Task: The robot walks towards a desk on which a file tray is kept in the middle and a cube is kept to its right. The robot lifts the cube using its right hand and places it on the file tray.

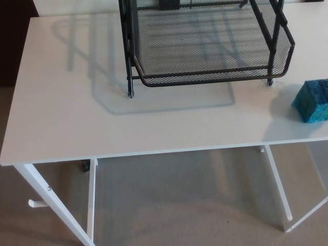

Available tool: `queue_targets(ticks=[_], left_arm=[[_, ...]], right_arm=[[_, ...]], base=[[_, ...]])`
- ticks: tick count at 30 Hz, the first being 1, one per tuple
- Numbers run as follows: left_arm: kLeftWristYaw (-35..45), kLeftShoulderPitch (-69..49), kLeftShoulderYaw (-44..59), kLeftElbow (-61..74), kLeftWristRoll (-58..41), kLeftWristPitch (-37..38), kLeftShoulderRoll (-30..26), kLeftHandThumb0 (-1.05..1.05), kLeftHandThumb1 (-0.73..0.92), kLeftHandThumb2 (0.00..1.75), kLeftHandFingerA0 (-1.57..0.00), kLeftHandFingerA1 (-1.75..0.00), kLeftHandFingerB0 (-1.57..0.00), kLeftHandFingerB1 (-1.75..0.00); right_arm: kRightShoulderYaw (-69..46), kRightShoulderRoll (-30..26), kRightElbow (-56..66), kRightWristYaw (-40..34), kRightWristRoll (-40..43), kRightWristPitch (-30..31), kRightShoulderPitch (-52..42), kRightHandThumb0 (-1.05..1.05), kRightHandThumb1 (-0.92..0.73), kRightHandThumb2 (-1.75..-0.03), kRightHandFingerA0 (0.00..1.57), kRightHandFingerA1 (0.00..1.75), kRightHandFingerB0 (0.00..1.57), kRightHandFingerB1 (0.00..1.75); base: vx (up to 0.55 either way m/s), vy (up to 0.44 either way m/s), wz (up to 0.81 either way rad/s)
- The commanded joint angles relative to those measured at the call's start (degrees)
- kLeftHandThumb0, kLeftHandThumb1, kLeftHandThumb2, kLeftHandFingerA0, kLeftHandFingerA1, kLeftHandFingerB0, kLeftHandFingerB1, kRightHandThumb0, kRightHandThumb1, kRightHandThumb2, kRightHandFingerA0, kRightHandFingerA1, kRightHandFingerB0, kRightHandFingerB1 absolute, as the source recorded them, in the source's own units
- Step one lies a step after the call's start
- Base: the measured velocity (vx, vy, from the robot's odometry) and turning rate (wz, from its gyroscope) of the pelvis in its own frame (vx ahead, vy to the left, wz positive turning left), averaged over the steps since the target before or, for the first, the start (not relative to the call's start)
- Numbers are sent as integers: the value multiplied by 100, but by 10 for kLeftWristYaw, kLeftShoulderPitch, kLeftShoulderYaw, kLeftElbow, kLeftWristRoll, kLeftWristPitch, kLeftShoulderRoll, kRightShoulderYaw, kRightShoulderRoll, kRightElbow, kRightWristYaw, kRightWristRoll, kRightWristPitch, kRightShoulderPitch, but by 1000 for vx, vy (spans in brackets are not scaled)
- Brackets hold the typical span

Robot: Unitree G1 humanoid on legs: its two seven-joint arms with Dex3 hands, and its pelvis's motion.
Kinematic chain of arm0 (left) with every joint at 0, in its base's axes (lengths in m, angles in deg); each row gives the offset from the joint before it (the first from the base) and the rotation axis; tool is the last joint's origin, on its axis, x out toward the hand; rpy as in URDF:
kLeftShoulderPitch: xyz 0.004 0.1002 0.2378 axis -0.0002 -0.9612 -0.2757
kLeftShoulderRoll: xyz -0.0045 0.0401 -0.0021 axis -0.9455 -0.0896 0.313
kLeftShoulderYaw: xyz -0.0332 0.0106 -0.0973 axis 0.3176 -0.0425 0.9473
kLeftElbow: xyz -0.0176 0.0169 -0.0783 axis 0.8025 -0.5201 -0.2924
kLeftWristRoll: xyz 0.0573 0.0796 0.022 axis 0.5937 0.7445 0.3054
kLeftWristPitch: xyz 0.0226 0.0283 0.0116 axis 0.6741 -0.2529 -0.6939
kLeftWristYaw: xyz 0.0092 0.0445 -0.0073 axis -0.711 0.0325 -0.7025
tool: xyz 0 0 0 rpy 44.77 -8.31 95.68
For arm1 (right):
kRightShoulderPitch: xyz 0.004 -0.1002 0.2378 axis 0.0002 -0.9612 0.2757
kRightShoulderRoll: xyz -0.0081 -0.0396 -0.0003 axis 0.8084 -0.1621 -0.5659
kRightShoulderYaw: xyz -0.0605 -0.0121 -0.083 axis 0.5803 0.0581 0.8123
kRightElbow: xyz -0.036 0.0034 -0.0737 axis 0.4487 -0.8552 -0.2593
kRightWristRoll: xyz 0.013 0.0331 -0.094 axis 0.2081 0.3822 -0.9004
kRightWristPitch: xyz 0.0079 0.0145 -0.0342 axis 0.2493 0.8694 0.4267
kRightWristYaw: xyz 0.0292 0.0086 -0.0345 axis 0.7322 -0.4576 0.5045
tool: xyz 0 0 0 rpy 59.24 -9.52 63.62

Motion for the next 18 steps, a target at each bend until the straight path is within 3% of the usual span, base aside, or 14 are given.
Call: queue_targets(ticks=[1, 9, 10, 12, 13, 14, 15, 16, 17, 18], left_arm=[[-1, 1, -1, -5, -3, 22, -14, -105, 92, 71, -40, -105, -22, -89], [1, 0, -7, -4, -1, 28, -14, -105, 92, 73, -40, -107, -23, -91], [-4, 4, -10, -4, 1, 24, -13, -105, 92, 72, -40, -107, -23, -90], [-6, 3, -13, -1, 3, 26, -14, -105, 92, 73, -42, -109, -24, -92], [-6, 2, -14, -1, 3, 26, -14, -105, 70, 130, -61, -101, -30, -81], [-3, 2, -14, 1, 1, 26, -14, -105, 68, 130, -49, -95, -17, -75], [0, 3, -14, 1, 0, 24, -14, -105, 92, 75, -41, -104, -23, -88], [0, 4, -14, 0, -1, 23, -14, -105, 92, 75, -41, -104, -23, -88], [0, 3, -16, 2, 1, 23, -15, -105, 70, 130, -56, -98, -24, -78], [1, 3, -14, 3, -2, 24, -15, -104, 66, 127, -54, -97, -22, -77]], right_arm=[[6, 3, -5, -1, -3, 12, -7, -65, -61, -60, 12, 44, 3, 21], [20, 6, 1, -3, -6, 5, -16, -66, -61, -60, 15, 39, 4, 20], [15, 4, 3, -13, -2, 3, -26, -69, -47, -83, 11, 47, 2, 25], [2, 7, -7, -14, 13, 5, -28, -66, -45, -79, 7, 46, 2, 24], [-1, 9, -8, -15, 13, 13, -29, -62, -58, -66, 10, 38, 4, 20], [-10, 12, -11, -17, 21, 20, -30, -62, -40, -79, 1, 37, 0, 27], [-18, 15, -13, -22, 27, 28, -32, -62, -39, -78, 1, 38, 0, 28], [-23, 18, -14, -27, 28, 30, -33, -62, -39, -78, 1, 38, 0, 28], [-23, 18, -12, -29, 25, 25, -37, -64, -40, -79, 0, 41, 0, 26], [-22, 21, -12, -36, 21, 25, -38, -61, -38, -79, 4, 47, 0, 29]], base=[[0, 0, 0], [0, 0, 0], [0, 0, 0], [0, 0, 0], [0, 0, 0], [0, 0, 0], [0, 0, 0], [0, 0, 0], [0, 0, 0], [0, 0, 0]])
